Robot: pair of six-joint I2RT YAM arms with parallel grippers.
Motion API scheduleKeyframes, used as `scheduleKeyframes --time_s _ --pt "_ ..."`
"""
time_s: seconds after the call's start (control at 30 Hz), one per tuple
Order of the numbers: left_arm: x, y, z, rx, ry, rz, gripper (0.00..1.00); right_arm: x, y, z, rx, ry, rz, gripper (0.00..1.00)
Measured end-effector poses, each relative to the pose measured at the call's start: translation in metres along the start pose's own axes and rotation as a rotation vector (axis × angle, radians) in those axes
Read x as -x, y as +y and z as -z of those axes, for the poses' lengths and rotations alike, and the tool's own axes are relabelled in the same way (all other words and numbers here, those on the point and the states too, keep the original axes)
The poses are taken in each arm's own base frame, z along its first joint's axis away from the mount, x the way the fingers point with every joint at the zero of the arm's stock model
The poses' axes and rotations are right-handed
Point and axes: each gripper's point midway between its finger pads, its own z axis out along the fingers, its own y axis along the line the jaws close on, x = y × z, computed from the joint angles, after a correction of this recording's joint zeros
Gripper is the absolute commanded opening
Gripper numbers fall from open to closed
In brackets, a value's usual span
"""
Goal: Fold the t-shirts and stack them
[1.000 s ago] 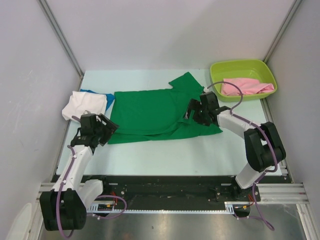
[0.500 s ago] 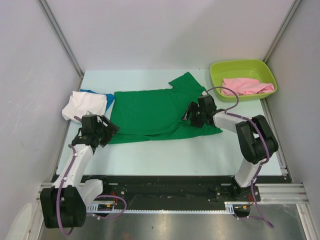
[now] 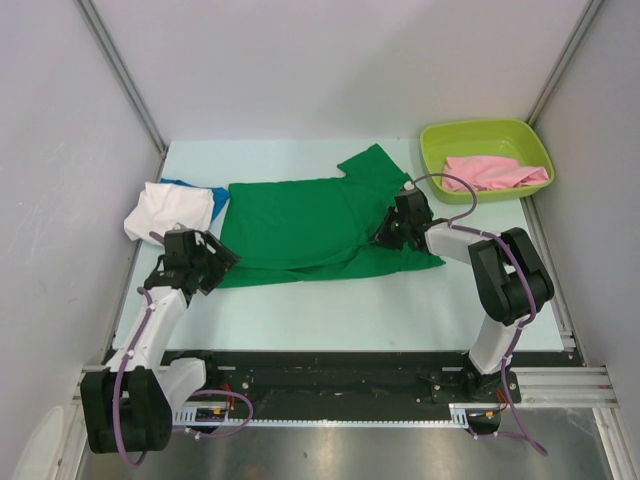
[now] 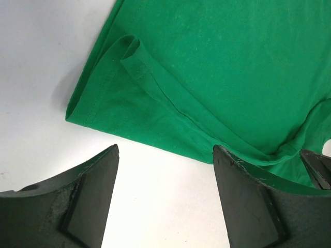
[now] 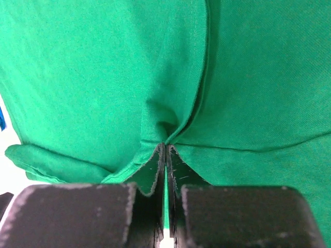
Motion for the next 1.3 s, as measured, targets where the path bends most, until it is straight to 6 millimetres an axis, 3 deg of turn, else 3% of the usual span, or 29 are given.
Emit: scheduleKeyframes --time_s 0.2,0.33,0.37,0.43,0.47,0.63,0.83,0.93,1.1,1.2,1.3 --pt "0.000 0.000 0.000 0.000 0.000 -0.005 0.78 0.007 0.007 -0.001 0.024 -0.026 0.004 0.00" --pt "0.000 0.000 0.000 0.001 -0.001 -0.005 0.78 0.023 0.029 -0.004 0.078 -0.050 0.017 0.04" --pt "0.000 0.000 0.000 0.000 -0.001 -0.005 0.78 0.029 0.037 -0.007 0.098 -0.060 0.022 0.13" --pt "0.000 0.000 0.000 0.001 -0.002 -0.005 0.78 0.039 0.051 -0.012 0.132 -0.077 0.031 0.54" --pt "0.000 0.001 0.000 0.002 -0.003 -0.005 0.78 0.043 0.058 -0.016 0.150 -0.085 0.038 0.98" --pt "0.001 0.002 -0.001 0.007 -0.004 -0.006 0.78 0.052 0.081 -0.035 0.205 -0.104 0.081 1.00" --pt "-0.001 0.004 -0.002 0.015 0.003 -0.014 0.78 0.041 0.079 -0.039 0.158 -0.107 0.155 1.00" --pt "-0.001 0.005 -0.003 0.019 0.005 -0.020 0.77 0.034 0.085 -0.026 0.111 -0.131 0.244 1.00" --pt "-0.005 0.012 -0.010 0.056 0.028 -0.019 0.77 0.011 0.146 0.022 0.195 -0.187 0.428 1.00" --pt "-0.008 0.018 -0.017 0.085 0.047 -0.013 0.78 -0.018 0.181 0.043 0.302 -0.133 0.523 1.00" --pt "-0.009 0.020 -0.023 0.102 0.063 -0.001 0.77 -0.035 0.182 0.042 0.325 -0.068 0.571 1.00"
